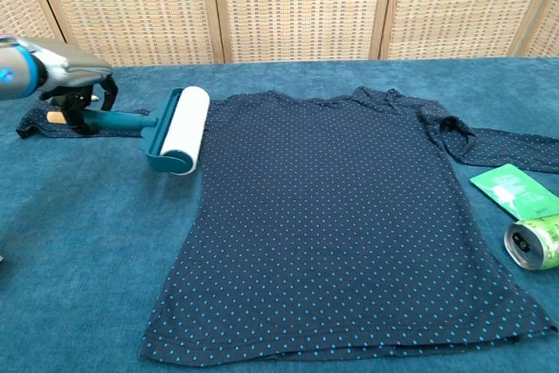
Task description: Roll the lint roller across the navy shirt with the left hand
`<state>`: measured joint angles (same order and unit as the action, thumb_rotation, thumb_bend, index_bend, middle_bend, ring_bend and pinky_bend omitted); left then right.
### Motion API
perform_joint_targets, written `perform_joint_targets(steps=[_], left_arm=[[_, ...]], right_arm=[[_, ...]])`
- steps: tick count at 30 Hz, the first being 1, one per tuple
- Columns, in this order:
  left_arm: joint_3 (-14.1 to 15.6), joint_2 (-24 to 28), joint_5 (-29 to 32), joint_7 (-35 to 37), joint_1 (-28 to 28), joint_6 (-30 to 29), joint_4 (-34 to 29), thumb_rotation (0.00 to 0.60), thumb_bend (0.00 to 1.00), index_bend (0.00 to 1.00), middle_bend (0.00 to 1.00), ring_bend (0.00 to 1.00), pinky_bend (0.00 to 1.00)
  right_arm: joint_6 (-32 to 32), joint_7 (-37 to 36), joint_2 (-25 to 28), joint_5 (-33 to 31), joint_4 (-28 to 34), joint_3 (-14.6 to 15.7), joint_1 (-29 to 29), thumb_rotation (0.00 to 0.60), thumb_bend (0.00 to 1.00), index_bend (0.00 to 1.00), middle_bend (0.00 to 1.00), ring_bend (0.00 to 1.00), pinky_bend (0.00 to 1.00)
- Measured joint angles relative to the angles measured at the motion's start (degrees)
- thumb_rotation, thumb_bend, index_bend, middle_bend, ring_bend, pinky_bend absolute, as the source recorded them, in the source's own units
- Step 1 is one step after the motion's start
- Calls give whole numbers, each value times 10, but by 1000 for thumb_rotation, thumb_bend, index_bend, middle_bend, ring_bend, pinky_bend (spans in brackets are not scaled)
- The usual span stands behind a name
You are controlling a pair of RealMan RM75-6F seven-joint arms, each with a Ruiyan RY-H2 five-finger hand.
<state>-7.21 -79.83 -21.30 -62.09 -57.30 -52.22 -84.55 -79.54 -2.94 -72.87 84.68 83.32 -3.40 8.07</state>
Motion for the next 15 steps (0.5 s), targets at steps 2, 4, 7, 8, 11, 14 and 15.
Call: perform_joint_targets(steps=[2, 4, 7, 8, 11, 14, 15], left_arm=[[2, -10, 39, -26, -26, -1, 5, 600, 493, 848, 834, 722, 649], [5, -22, 67, -46, -45, -1, 13, 600, 493, 849, 834, 722, 649], [10, -42, 101, -67, -70, 3, 30, 600, 493, 849, 834, 722, 649], [13, -50, 110, -74, -78, 6, 39, 600, 493, 849, 834, 722, 649], [20, -67, 128, -89, -94, 11, 58, 600, 493, 850, 834, 722, 649], [26, -85, 151, -110, -111, 13, 75, 600, 495, 851, 834, 722, 649], [27, -91, 159, -117, -117, 13, 80, 600, 496, 851, 834, 722, 649]], right_arm=[[5, -1, -1, -3, -3, -1, 1, 600, 24, 0, 0, 0, 0], [9, -2, -2, -7, -7, -1, 3, 600, 23, 0, 0, 0, 0], [12, -4, -3, -10, -9, -2, 3, 600, 23, 0, 0, 0, 0], [13, -5, -3, -11, -10, -2, 4, 600, 23, 0, 0, 0, 0], [19, -8, -4, -17, -14, -3, 5, 600, 23, 0, 0, 0, 0], [26, -14, -4, -23, -18, -5, 7, 600, 23, 0, 0, 0, 0], [28, -16, -4, -24, -19, -5, 7, 600, 23, 0, 0, 0, 0]])
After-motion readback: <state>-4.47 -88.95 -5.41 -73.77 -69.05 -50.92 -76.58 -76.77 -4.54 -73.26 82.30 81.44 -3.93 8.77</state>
